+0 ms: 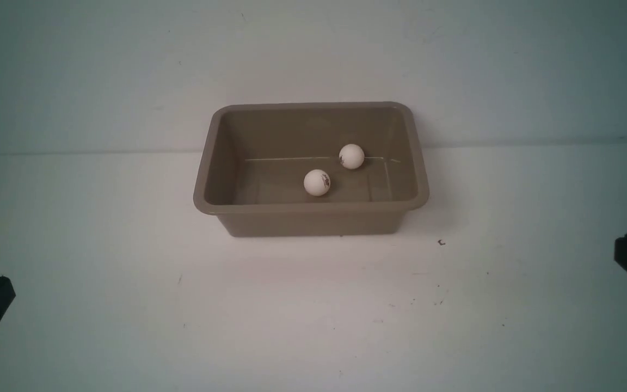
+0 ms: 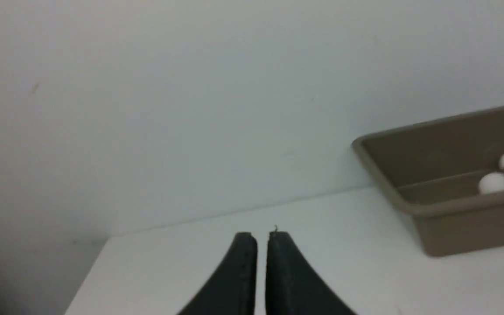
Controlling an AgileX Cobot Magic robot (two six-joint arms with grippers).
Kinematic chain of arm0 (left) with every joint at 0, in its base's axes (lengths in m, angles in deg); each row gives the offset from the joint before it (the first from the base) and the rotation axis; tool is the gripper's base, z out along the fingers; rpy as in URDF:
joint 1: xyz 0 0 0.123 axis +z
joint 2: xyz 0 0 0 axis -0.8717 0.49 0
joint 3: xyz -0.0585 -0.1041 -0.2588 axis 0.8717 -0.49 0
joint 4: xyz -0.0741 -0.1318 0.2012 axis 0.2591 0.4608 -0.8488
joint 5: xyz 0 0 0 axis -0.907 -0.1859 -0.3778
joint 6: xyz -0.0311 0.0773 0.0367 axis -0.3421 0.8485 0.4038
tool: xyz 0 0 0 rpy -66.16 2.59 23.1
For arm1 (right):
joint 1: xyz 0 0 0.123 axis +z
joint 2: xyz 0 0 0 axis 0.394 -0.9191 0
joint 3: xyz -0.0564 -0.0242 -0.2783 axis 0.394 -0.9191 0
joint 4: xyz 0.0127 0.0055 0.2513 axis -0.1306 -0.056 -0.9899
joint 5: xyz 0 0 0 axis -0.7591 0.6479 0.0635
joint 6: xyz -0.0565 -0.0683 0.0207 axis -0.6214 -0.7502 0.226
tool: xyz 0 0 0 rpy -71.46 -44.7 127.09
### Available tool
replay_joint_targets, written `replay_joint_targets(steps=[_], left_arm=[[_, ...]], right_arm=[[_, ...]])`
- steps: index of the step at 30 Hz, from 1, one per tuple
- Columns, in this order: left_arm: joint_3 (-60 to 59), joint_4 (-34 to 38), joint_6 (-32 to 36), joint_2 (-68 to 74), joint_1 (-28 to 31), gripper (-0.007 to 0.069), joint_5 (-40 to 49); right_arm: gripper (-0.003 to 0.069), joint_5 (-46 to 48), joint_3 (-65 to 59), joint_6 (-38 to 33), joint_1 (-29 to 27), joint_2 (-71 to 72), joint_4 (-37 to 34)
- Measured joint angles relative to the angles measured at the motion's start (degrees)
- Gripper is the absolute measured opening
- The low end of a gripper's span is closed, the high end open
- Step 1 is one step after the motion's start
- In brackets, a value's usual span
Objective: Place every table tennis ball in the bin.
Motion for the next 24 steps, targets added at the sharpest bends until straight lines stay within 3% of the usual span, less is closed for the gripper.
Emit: replay_joint_targets(steps=[7, 24], left_arm=[[-8.3, 0.0, -0.6, -0.9, 2.4, 0.0020, 0.3], [-8.9, -0.1, -2.7, -0.9, 2.8, 0.0020, 2.9]], right_arm=[[-0.0011, 0.1, -0.1, 0.0, 0.0, 0.0, 0.0], [-0.0011, 1.8, -0.1, 0.0, 0.0, 0.0, 0.0]])
